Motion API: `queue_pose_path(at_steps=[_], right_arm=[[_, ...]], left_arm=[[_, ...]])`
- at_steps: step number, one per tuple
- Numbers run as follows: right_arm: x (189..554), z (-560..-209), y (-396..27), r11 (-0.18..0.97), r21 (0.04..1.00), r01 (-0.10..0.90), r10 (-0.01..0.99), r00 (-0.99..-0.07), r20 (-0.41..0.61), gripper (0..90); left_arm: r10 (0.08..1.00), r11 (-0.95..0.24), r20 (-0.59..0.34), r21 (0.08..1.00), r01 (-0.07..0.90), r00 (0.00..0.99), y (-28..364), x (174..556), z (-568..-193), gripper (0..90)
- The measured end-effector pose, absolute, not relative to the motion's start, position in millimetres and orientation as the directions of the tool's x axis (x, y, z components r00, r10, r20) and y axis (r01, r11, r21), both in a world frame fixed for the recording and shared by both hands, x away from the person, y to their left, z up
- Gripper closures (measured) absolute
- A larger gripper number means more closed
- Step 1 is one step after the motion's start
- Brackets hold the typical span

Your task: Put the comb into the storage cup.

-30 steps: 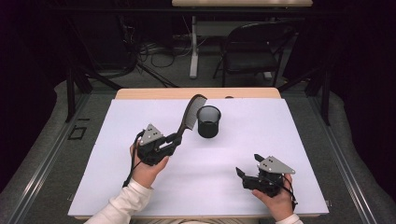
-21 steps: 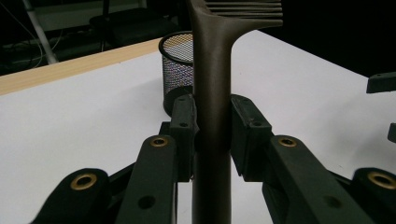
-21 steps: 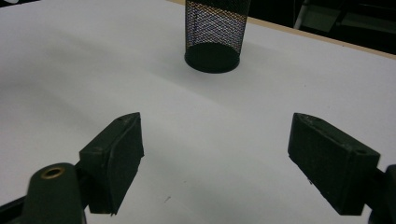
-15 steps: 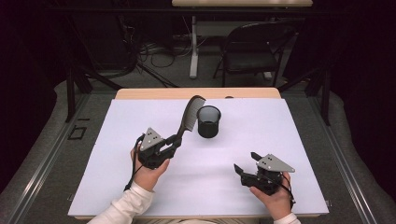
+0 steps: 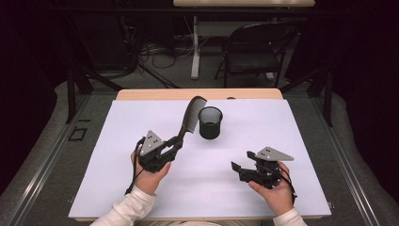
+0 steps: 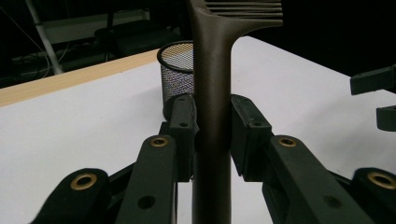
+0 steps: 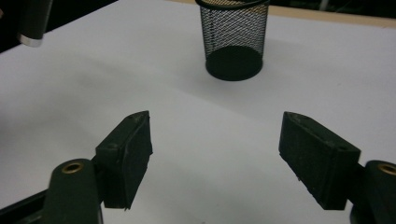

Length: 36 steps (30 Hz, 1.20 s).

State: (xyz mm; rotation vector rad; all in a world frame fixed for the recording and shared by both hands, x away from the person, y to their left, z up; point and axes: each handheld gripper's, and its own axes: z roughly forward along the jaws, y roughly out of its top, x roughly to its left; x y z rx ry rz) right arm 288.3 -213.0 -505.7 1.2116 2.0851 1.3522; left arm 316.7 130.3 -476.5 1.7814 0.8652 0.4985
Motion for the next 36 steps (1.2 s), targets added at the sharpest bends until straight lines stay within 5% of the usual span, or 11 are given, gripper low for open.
queue_pose_path(at_steps=[19,36], right_arm=[[316,-474,-178,0.237,0.861,0.45,0.777,-0.619,0.11,32.6],[338,-463,-165,0.159,0.855,0.494,0.778,-0.596,0.2,35.5]], left_arm=[[0.764,-0.177,-0.082,0.927,0.33,0.64,137,319,-476,72.6],[0.767,-0.178,-0.078,0.928,0.327,0.637,137,319,-477,72.5]])
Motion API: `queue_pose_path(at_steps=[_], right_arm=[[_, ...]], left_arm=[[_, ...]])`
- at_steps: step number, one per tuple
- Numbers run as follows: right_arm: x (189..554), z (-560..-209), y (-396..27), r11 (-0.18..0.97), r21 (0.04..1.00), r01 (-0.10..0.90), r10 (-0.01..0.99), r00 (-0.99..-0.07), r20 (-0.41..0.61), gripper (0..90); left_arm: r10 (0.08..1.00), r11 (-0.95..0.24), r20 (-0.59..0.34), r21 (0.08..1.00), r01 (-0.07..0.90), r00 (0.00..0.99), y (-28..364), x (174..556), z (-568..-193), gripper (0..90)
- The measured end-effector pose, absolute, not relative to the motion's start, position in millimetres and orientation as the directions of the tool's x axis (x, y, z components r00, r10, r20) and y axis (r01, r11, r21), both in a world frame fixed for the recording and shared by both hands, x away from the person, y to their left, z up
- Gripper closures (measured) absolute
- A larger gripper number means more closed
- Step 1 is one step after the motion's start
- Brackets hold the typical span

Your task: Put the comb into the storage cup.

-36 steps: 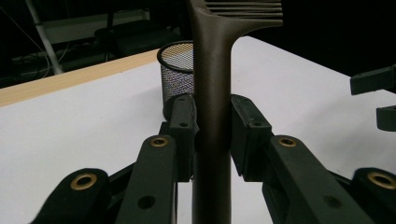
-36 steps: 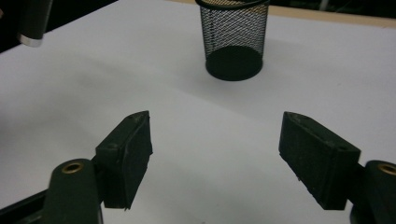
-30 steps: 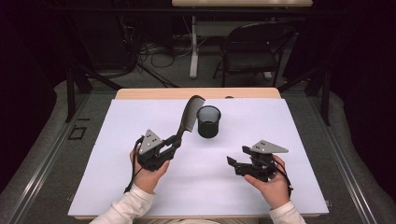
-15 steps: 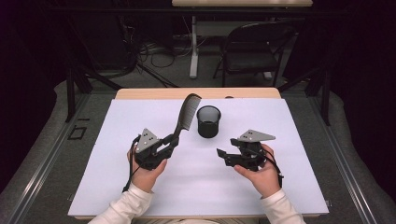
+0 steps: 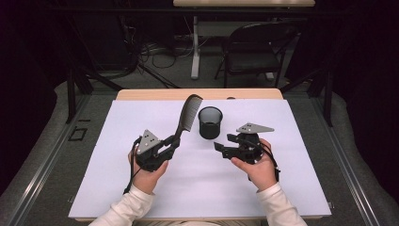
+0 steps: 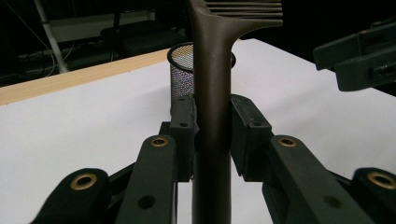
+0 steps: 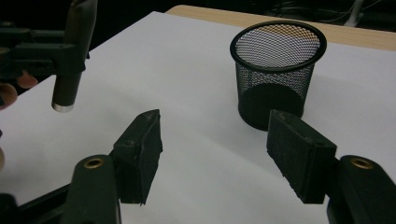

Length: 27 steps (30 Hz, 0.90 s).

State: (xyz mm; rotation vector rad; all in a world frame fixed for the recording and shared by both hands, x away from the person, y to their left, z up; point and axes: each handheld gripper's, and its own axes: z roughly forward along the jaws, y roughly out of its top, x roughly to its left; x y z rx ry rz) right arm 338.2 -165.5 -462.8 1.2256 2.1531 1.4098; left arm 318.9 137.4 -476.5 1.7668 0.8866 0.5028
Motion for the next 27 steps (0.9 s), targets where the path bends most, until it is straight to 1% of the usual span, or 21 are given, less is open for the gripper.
queue_pose_path(at_steps=[9,13,16,21,27], right_arm=[[345,-449,-158,0.102,0.87,0.483,0.762,-0.6,0.244,36.1],[345,-444,-155,0.061,0.876,0.479,0.743,-0.608,0.28,36.2],[343,-443,-155,0.042,0.876,0.48,0.727,-0.616,0.303,36.2],[343,-445,-156,0.035,0.878,0.478,0.727,-0.615,0.306,37.0],[344,-450,-157,0.026,0.864,0.502,0.728,-0.602,0.328,37.7]], left_arm=[[0.763,-0.195,-0.064,0.926,0.323,0.643,134,318,-480,72.6],[0.762,-0.199,-0.06,0.926,0.321,0.645,133,319,-481,72.6],[0.761,-0.2,-0.057,0.927,0.318,0.646,132,318,-481,72.6],[0.756,-0.206,-0.054,0.926,0.315,0.652,130,317,-482,72.6],[0.752,-0.22,-0.048,0.922,0.319,0.657,127,318,-485,72.5]])
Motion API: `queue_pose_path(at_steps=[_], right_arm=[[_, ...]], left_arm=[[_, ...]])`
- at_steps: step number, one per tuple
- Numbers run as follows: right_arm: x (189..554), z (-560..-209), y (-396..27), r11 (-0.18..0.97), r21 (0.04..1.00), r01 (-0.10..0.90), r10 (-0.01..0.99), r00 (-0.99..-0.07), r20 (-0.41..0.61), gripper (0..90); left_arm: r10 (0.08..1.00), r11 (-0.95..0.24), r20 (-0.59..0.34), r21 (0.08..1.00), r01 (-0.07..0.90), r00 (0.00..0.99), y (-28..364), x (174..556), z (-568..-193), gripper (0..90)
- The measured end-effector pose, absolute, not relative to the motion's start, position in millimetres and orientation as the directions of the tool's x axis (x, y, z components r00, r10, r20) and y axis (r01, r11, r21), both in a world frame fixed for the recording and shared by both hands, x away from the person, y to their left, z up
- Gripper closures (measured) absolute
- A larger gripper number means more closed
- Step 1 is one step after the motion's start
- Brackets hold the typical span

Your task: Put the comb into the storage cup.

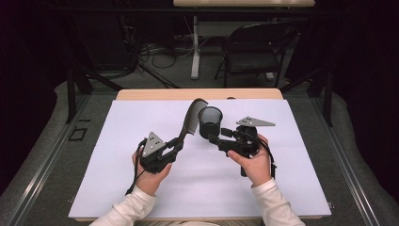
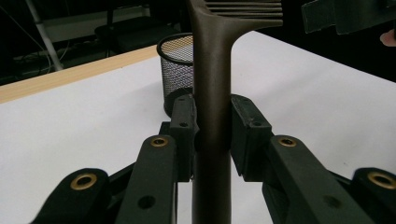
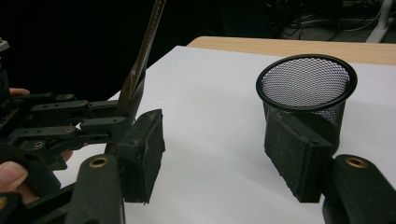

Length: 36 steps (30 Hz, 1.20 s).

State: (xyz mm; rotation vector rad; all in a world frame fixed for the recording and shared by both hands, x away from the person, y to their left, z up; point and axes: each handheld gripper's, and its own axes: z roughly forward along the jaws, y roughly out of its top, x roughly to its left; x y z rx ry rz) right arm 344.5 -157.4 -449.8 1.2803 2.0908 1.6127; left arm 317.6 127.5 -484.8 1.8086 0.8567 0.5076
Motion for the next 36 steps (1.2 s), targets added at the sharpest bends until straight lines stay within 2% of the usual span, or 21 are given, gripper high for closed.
queue_pose_path(at_steps=[11,36], right_arm=[[346,-451,-160,-0.041,0.846,0.531,0.694,-0.594,0.406,36.2],[347,-455,-159,-0.13,0.812,0.57,0.642,-0.575,0.506,37.1]], left_arm=[[0.746,-0.235,-0.039,0.919,0.318,0.664,123,316,-488,72.6],[0.713,-0.292,-0.009,0.905,0.309,0.701,104,308,-499,72.6]])
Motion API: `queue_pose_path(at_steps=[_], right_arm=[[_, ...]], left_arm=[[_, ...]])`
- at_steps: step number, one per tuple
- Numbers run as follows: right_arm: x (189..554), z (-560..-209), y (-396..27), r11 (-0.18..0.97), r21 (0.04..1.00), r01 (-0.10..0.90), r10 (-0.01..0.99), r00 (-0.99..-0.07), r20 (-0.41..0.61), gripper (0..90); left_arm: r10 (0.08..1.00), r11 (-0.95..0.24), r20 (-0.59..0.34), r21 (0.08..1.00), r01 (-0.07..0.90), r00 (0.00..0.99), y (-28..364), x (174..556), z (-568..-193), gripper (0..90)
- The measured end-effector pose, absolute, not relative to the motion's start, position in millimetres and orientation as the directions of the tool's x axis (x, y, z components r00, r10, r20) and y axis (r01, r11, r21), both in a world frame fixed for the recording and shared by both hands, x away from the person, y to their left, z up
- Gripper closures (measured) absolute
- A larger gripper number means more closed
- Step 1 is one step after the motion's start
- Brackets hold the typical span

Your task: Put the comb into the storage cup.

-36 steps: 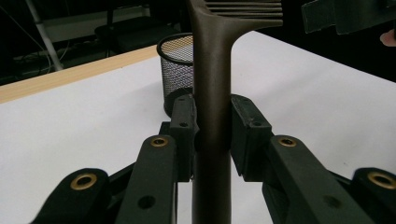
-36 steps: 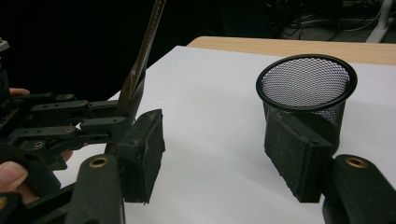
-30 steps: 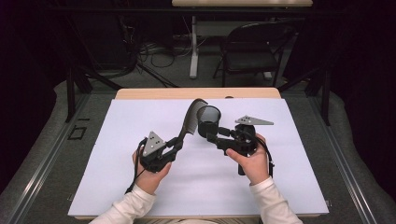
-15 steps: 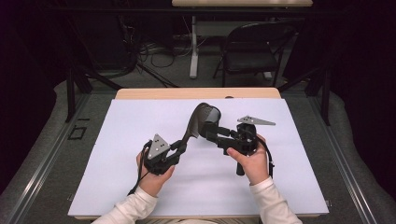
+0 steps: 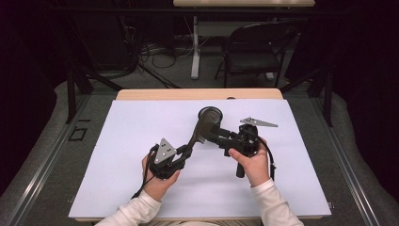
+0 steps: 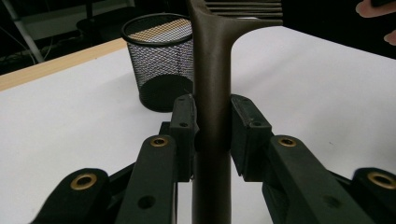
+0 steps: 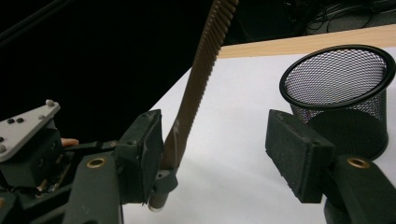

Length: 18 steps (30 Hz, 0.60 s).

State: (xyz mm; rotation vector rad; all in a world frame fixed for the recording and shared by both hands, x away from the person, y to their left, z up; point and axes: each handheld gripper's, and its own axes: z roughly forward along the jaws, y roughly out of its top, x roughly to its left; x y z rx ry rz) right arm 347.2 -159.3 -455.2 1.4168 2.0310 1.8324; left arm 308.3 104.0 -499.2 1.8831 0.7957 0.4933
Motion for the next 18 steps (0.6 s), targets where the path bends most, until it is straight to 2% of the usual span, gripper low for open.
queue_pose_path(at_steps=[18], right_arm=[[347.7,-459.4,-159.5,-0.178,0.782,0.597,0.619,-0.55,0.56,44.4]], left_arm=[[0.693,-0.315,0.003,0.901,0.299,0.721,95.1,302.9,-502.5,72.6]])
